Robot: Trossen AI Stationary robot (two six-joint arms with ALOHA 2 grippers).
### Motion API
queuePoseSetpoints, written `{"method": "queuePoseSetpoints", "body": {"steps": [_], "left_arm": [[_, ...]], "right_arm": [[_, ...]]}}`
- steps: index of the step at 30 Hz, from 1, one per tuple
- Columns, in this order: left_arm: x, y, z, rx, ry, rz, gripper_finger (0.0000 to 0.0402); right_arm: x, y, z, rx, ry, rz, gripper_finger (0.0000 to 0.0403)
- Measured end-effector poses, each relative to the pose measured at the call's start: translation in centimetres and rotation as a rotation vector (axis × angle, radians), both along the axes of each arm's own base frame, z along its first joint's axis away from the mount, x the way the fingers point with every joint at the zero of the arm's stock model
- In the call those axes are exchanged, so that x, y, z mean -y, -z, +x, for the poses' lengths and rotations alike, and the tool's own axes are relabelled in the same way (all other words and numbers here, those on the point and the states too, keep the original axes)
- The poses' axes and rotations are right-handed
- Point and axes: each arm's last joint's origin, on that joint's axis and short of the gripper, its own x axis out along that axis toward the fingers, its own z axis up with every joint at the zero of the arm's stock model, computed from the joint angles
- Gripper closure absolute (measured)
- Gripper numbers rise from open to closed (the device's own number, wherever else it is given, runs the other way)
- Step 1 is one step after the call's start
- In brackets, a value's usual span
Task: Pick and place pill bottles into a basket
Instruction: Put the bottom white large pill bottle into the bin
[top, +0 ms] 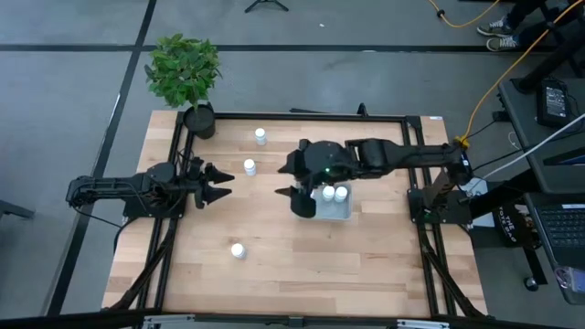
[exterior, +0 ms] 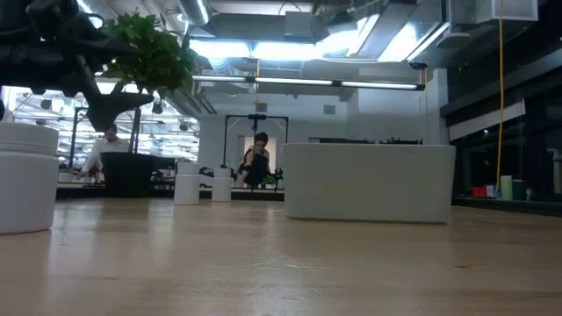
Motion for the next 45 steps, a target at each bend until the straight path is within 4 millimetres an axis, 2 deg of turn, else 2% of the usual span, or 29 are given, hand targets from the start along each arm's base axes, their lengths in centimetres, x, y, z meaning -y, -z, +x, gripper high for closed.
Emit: {"method": "queuePoseSetpoints", "body": {"steps": [4, 10, 12, 14, 19, 23, 27, 31, 34, 38, 41, 45], "left_arm": [[0.1, -0.1, 0.0, 0.01, 0.022, -0.055, 0.0052], [0.3, -0.1, 0.0, 0.018, 0.105, -0.172, 0.0052], [0.3, -0.3, 0.0, 0.029, 0.108, -0.192, 0.0052], [0.4, -1.0, 0.0, 0.1, 0.132, -0.194, 0.0052], [0.6, -3.4, -0.6, 0.349, 0.226, -0.124, 0.0052], [0.7, -4.6, -1.1, 0.481, 0.231, -0.054, 0.0052], [0.7, -4.6, -1.1, 0.49, 0.228, -0.037, 0.0052], [0.7, -4.6, -1.1, 0.492, 0.218, -0.013, 0.0052], [0.4, -4.7, -1.1, 0.499, 0.119, -0.019, 0.0052], [0.1, -4.8, -1.2, 0.52, 0.026, -0.021, 0.0052], [0.1, -5.0, -1.3, 0.526, 0.0, -0.013, 0.0052], [-0.1, -5.9, -1.5, 0.521, -0.056, -0.002, 0.0052]], "right_arm": [[-0.5, 0.4, -0.4, -0.042, 0.077, -0.037, 0.0138], [-1.3, 2.1, -2.4, -0.278, 0.15, -0.052, 0.0138], [-1.9, 1.6, -3.5, -0.301, 0.112, -0.089, 0.0138], [-2.2, 0.2, -4.8, -0.256, 0.102, -0.131, 0.0138], [-1.2, -4.0, -10.3, -0.102, 0.185, -0.19, 0.0145], [0.1, -6.0, -16.7, 0.009, 0.186, -0.165, 0.0151], [1.9, -6.3, -23.3, 0.249, 0.207, -0.065, 0.0156], [3.0, -5.1, -27.8, 0.548, 0.201, 0.047, 0.0158], [3.2, -3.6, -29.2, 0.7, 0.11, 0.086, 0.0158], [3.0, -1.8, -29.7, 0.817, -0.019, 0.095, 0.0158], [2.9, -0.6, -29.8, 0.844, -0.052, 0.108, 0.0158], [2.8, 1.0, -29.6, 0.797, -0.061, 0.096, 0.0158]]}}
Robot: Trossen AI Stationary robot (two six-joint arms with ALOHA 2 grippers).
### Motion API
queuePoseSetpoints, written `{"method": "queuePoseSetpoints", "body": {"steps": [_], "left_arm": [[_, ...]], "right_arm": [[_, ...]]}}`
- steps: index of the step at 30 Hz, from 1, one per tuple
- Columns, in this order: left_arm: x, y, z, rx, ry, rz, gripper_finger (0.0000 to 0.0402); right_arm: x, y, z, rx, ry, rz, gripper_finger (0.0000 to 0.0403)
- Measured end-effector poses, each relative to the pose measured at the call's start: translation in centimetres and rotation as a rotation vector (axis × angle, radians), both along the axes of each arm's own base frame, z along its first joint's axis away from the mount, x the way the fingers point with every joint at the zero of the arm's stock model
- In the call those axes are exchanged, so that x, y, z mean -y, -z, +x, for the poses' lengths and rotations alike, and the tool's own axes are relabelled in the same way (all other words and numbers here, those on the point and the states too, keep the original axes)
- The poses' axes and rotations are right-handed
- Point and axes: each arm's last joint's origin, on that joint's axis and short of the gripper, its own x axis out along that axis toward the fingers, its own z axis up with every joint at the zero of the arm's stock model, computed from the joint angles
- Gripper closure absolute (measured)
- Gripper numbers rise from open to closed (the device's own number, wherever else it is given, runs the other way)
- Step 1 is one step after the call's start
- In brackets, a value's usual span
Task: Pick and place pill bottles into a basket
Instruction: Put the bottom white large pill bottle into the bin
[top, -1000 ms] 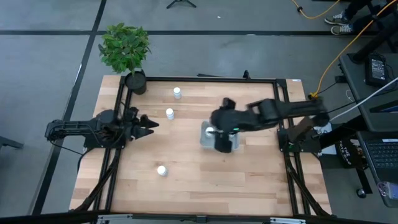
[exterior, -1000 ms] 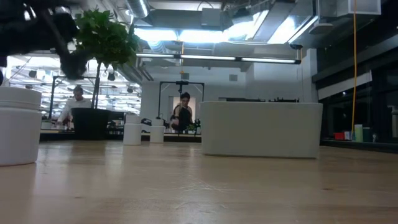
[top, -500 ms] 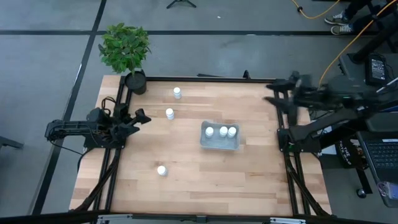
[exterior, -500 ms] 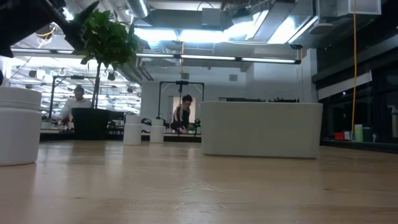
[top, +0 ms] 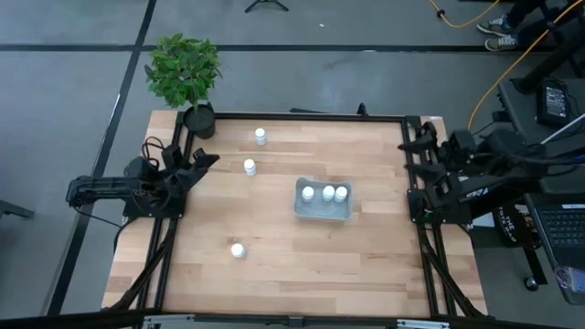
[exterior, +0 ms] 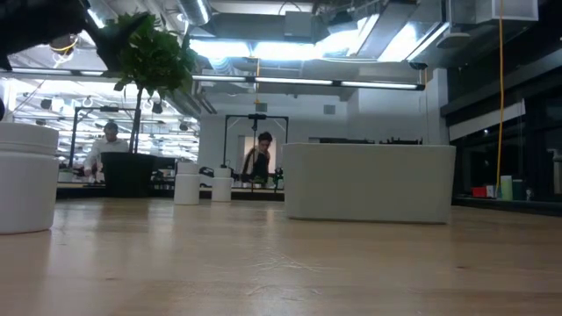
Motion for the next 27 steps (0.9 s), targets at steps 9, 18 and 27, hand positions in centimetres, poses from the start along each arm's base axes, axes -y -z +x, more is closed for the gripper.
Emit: {"method": "queuePoseSetpoints", "body": {"steps": [9, 18, 27], "left_arm": [[-0.2, -5.7, -0.9, -0.222, -0.06, 0.108, 0.0052], [-0.2, -12.2, 1.2, -0.474, 0.076, 0.122, 0.0052], [0.1, -11.9, 8.2, -0.882, 0.251, 0.184, 0.0052]], "right_arm": [[1.0, 3.2, -3.0, -0.053, 0.035, 0.043, 0.0158], [1.7, 7.5, -5.2, -0.015, 0.092, 0.099, 0.0158], [1.6, 11.2, -4.9, -0.016, 0.06, 0.111, 0.0158]]}}
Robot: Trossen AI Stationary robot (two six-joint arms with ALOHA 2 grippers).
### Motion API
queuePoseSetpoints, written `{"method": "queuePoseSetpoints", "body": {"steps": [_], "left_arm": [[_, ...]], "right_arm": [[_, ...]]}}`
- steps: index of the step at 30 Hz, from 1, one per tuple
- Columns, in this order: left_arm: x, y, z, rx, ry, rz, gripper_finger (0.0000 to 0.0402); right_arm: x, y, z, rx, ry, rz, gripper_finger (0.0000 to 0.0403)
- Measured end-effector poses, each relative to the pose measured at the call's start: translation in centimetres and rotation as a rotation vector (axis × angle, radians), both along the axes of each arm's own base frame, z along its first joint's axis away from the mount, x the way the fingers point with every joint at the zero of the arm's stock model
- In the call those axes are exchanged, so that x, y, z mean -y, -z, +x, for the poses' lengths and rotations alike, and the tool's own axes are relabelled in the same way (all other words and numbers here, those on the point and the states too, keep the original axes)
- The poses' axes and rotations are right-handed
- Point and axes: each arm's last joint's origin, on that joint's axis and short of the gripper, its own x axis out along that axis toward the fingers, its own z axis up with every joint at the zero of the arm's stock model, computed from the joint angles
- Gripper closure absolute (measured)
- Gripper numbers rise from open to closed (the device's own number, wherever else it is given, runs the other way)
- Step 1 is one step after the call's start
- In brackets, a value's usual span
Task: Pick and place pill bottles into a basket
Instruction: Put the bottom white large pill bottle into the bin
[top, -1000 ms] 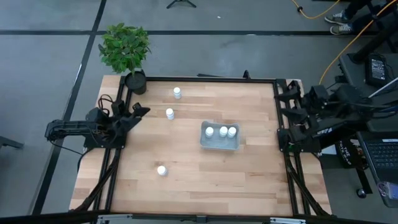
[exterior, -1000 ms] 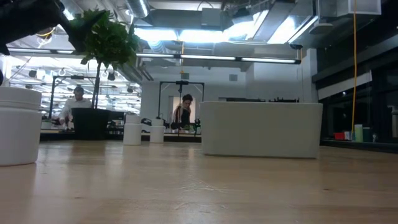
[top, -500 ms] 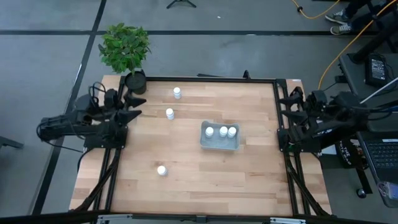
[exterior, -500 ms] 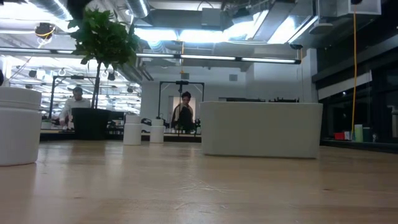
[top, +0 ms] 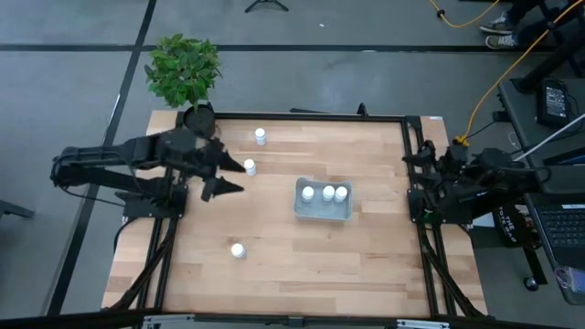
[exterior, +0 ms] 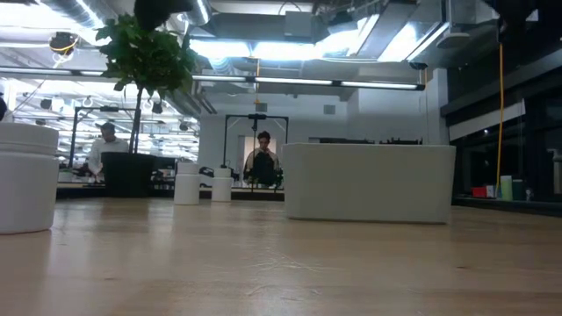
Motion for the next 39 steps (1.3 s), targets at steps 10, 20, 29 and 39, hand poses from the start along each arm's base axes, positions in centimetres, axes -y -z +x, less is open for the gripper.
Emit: {"method": "queuePoseSetpoints", "body": {"steps": [10, 20, 29, 39], "left_arm": [[1.2, 4.4, 0.9, -0.558, -0.029, -0.148, 0.0052], [7.4, 6.9, 2.7, -0.776, 0.052, -0.225, 0.0052], [13.1, 8.4, 5.8, -0.954, 0.12, -0.208, 0.0052], [14.8, 8.0, 8.1, -1.018, 0.045, -0.095, 0.0052]], "right_arm": [[-0.2, 1.2, 0.7, -0.062, 0.007, -0.014, 0.0158], [0.0, 0.5, 0.5, 0.008, 0.07, -0.162, 0.0158], [0.0, 0.5, 0.5, 0.006, 0.081, -0.213, 0.0158], [-0.2, 0.6, 0.5, 0.007, 0.026, -0.23, 0.0158]]}}
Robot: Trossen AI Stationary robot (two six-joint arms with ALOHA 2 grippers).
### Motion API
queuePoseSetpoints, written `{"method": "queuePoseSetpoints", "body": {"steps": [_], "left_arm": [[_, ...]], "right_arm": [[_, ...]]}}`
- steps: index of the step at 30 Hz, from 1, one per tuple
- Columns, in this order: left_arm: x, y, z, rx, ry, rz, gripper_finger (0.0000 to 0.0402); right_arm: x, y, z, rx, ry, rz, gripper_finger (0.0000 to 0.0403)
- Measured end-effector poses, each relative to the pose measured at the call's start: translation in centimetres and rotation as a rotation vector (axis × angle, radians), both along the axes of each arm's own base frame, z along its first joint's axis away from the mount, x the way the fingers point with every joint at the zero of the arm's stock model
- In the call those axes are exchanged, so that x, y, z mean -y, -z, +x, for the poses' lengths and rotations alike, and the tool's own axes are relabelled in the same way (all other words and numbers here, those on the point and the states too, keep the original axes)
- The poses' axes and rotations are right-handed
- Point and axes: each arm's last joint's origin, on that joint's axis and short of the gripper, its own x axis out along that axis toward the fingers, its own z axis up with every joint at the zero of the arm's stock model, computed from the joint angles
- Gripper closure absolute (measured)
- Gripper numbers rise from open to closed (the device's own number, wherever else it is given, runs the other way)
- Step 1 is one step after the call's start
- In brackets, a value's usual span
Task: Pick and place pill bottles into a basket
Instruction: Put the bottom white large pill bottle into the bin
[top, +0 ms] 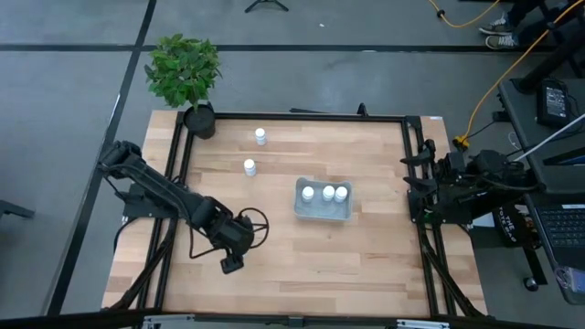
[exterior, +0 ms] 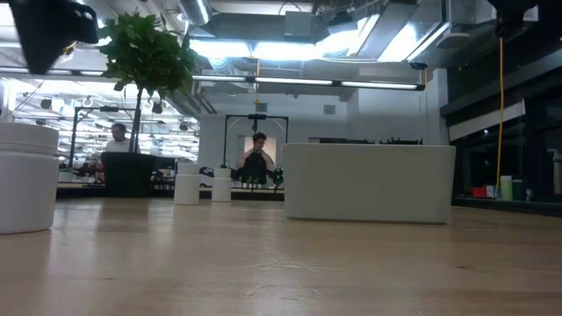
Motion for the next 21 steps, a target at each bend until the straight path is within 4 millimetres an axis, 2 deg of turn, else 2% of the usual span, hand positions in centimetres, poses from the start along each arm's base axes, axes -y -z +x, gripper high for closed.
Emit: {"method": "queuePoseSetpoints", "body": {"steps": [7, 14, 21], "left_arm": [[-0.3, 0.5, 0.6, 0.084, -0.048, 0.162, 0.0052], [-0.3, 0.6, 0.7, 0.099, -0.088, 0.172, 0.0052], [0.8, 3.0, 0.3, 0.084, -0.125, 0.144, 0.0052]], "right_arm": [[-0.1, 0.0, 0.0, 0.002, -0.04, 0.02, 0.0158], [-0.3, 0.3, 0.0, -0.031, -0.098, 0.054, 0.0158], [-0.3, 0.5, 0.1, -0.054, -0.105, 0.07, 0.0158]]}}
